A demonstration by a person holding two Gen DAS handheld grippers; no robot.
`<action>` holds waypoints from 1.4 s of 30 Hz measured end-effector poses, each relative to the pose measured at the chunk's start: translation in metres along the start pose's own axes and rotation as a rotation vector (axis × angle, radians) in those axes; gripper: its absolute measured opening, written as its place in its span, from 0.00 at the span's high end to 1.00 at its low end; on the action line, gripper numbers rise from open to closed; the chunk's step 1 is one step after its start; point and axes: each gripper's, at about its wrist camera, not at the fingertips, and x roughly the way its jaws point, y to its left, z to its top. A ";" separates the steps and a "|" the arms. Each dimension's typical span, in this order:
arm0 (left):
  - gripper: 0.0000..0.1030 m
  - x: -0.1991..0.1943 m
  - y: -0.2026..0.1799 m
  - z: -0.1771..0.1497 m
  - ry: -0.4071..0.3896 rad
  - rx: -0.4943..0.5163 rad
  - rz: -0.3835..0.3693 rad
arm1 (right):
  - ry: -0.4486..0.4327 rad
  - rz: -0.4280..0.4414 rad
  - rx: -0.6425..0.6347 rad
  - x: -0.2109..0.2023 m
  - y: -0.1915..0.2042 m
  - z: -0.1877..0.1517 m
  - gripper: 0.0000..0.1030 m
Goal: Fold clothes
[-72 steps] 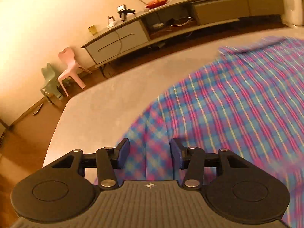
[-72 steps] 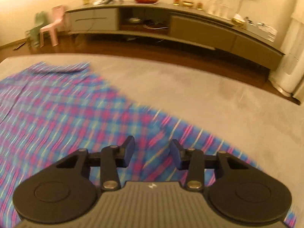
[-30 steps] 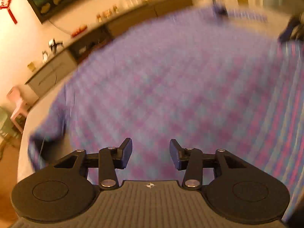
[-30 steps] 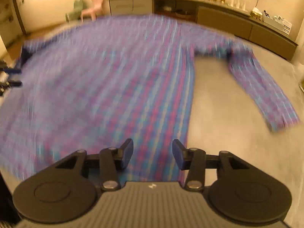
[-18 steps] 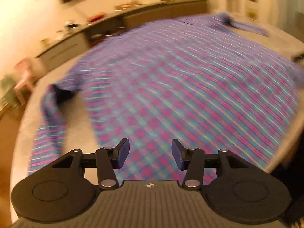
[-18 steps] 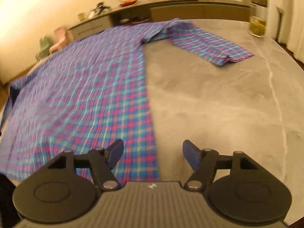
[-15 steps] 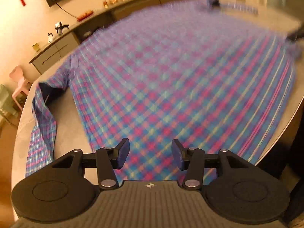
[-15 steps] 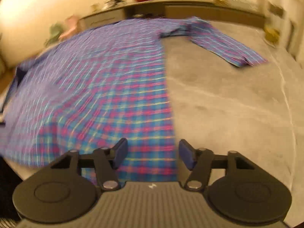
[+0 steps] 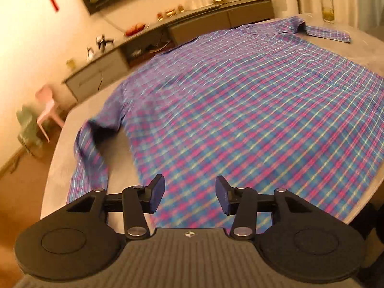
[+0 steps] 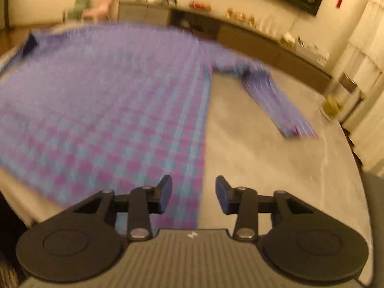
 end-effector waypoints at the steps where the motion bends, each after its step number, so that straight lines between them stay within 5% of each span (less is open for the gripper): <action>1: 0.51 0.010 -0.004 0.002 0.020 0.010 0.005 | 0.007 0.033 0.001 0.009 0.003 0.008 0.61; 5: 0.50 0.049 -0.015 0.002 0.123 0.051 0.045 | 0.098 0.104 -0.016 0.052 0.015 0.026 0.62; 11: 0.47 0.046 -0.012 0.003 0.172 0.143 -0.001 | 0.190 0.159 -0.040 0.048 0.000 0.012 0.58; 13: 0.47 0.035 -0.008 0.018 0.132 0.132 -0.013 | 0.217 0.196 -0.077 0.045 -0.008 0.017 0.57; 16: 0.46 0.012 -0.002 0.058 0.029 0.067 -0.070 | 0.098 0.104 0.098 0.056 -0.067 0.047 0.28; 20: 0.34 -0.024 -0.009 0.126 -0.133 0.004 -0.171 | -0.003 -0.190 0.493 0.100 -0.184 0.072 0.25; 24: 0.24 -0.039 -0.025 0.190 -0.220 -0.027 -0.303 | 0.044 -0.248 0.640 0.150 -0.247 0.066 0.26; 28: 0.19 -0.033 -0.055 0.257 -0.235 -0.054 -0.444 | 0.017 -0.289 0.586 0.170 -0.242 0.058 0.37; 31: 0.18 -0.008 -0.086 0.305 -0.218 -0.061 -0.524 | -0.009 -0.299 0.497 0.171 -0.229 0.061 0.96; 37: 0.13 0.068 -0.156 0.380 -0.224 -0.106 -0.565 | -0.223 -0.324 0.275 0.128 -0.187 0.068 0.97; 42: 0.13 0.143 -0.205 0.413 -0.138 -0.161 -0.640 | -0.380 -0.339 0.022 0.089 -0.126 0.074 0.97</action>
